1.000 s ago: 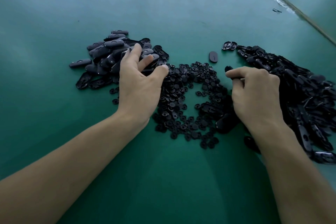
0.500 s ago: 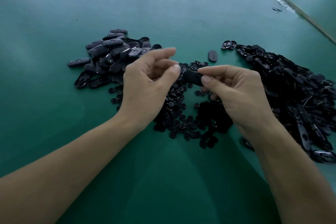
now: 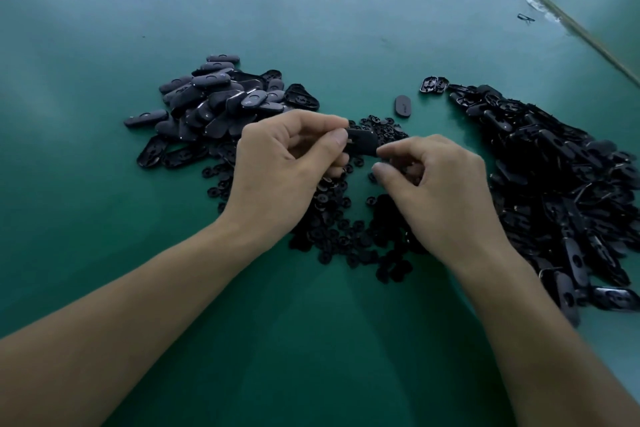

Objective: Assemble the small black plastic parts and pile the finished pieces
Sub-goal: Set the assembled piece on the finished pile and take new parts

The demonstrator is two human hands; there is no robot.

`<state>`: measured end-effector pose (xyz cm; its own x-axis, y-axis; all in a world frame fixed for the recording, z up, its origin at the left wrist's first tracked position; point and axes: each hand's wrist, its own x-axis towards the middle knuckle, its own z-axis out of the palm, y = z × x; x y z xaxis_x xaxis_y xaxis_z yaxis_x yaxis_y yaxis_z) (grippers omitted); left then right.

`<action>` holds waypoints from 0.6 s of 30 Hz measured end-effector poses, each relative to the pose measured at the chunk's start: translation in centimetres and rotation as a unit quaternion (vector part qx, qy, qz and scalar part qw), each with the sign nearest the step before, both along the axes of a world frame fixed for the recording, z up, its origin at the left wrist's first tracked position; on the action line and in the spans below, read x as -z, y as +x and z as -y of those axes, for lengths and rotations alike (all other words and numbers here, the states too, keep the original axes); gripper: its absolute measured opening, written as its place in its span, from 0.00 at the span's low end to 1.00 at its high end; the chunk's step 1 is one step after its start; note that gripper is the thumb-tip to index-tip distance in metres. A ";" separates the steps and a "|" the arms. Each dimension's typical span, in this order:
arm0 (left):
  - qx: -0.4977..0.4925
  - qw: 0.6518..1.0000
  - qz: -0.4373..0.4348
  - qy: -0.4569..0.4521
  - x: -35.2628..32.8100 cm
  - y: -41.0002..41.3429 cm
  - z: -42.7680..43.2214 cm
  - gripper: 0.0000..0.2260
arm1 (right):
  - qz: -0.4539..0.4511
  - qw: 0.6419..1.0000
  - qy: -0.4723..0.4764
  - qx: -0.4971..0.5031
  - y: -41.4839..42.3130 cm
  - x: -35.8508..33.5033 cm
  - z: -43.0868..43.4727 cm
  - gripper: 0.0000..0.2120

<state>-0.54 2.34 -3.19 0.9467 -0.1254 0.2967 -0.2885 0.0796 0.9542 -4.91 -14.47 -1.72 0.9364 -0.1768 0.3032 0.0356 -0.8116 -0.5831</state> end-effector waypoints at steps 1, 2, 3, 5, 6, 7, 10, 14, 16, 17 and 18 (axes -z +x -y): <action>-0.004 1.000 -0.001 -0.002 0.0 0.1 0.0 0.05 | -0.018 0.999 -0.032 0.002 0.0 0.1 0.0 0.10; -0.010 1.000 -0.002 -0.004 0.1 0.1 0.0 0.05 | -0.033 0.998 -0.049 0.003 0.0 0.1 0.0 0.10; -0.016 1.000 -0.003 -0.007 0.1 0.1 -0.1 0.04 | -0.043 0.998 -0.055 0.005 -0.1 0.1 -0.1 0.09; -0.020 1.000 -0.010 -0.018 0.1 0.2 -0.2 0.03 | -0.047 0.998 -0.045 0.008 -0.1 -0.1 -0.3 0.06; -0.018 0.999 -0.013 -0.024 0.1 0.2 -0.2 0.02 | -0.048 0.998 -0.041 0.010 -0.1 -0.1 -0.4 0.05; -0.018 0.999 -0.013 -0.026 0.2 0.2 -0.2 0.03 | -0.050 0.998 -0.041 0.011 -0.1 -0.2 -0.5 0.04; -0.026 1.000 -0.009 -0.011 0.2 0.2 -0.2 0.09 | -0.058 0.997 -0.042 0.014 0.1 -0.2 -0.6 0.04; -0.033 0.999 0.000 0.032 0.1 0.2 -0.1 0.17 | -0.051 0.996 -0.075 0.008 0.3 0.1 -0.8 0.08; -0.029 0.999 0.007 0.044 0.0 0.2 -0.1 0.17 | -0.032 0.997 -0.063 0.010 0.3 0.0 -0.9 0.07; -0.028 0.998 0.014 0.051 0.0 0.2 -0.1 0.15 | -0.019 0.999 -0.049 0.012 0.3 -0.1 -0.9 0.07; -0.026 0.998 0.021 0.058 -0.1 0.2 -0.1 0.13 | -0.006 0.999 -0.035 0.014 0.3 -0.2 -0.9 0.07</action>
<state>-0.37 2.46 -3.11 0.9399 -0.1119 0.3228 -0.3294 -0.0468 0.9430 -4.64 -13.59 -1.50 0.9350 -0.1822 0.3044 0.0054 -0.8507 -0.5256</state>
